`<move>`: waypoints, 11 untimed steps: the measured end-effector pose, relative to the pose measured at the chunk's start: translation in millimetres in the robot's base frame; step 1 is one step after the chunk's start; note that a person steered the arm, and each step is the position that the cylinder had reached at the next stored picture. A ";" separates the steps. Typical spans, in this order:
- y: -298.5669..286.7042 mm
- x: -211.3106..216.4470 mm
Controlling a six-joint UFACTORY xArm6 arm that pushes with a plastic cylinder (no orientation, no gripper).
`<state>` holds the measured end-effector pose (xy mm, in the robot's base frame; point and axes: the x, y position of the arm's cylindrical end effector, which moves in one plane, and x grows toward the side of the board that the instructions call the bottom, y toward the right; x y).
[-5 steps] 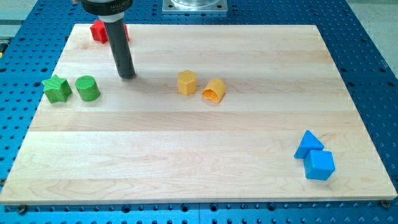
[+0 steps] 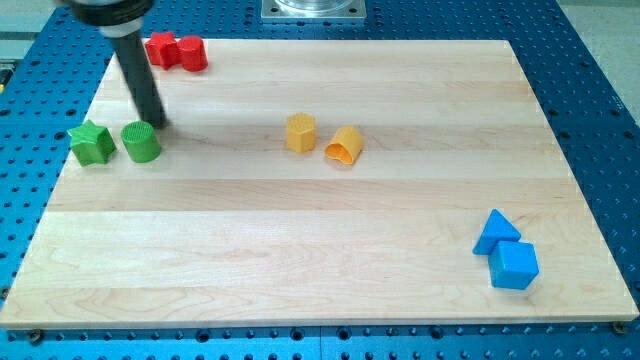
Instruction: Push the green circle towards the bottom left of the board
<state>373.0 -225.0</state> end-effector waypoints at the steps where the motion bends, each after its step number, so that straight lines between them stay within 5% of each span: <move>1: 0.1 20.3; 3: 3.0 112.7; 6: 21.2 59.0; 11: 92.5 196.1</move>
